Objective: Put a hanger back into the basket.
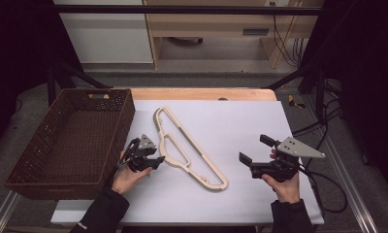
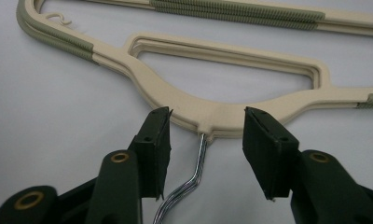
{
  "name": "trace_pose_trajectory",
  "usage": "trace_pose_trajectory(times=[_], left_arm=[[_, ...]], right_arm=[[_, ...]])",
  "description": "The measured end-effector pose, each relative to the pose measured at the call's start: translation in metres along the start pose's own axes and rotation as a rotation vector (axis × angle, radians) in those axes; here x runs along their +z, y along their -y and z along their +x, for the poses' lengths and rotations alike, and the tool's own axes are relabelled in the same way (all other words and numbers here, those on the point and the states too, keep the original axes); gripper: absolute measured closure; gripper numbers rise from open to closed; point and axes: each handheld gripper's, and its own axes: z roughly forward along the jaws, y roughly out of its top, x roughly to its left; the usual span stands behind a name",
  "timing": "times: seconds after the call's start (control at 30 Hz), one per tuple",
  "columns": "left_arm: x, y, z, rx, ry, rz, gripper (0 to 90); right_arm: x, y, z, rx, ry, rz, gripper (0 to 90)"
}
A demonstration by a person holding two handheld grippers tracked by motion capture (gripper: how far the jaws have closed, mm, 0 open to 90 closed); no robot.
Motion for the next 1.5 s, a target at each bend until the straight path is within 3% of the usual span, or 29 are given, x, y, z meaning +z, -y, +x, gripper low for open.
trace_pose_trajectory(times=[0.5, 0.63, 0.93, 1.5], left_arm=[[0.012, 0.007, 0.005, -0.011, 0.008, 0.052, 70.3], [0.014, 0.008, 0.006, -0.027, 0.020, 0.053, 73.5], [0.014, 0.008, 0.005, -0.024, 0.031, 0.055, 80.8], [0.009, 0.006, 0.001, 0.056, 0.025, 0.068, 87.5]], right_arm=[[0.003, 0.001, 0.001, 0.002, -0.015, 0.005, 3.5], [0.003, 0.001, 0.001, 0.003, -0.015, 0.009, 3.5], [0.005, 0.002, 0.002, 0.003, -0.017, 0.018, 3.7], [0.010, 0.005, 0.003, 0.001, -0.033, 0.029, 4.5]])
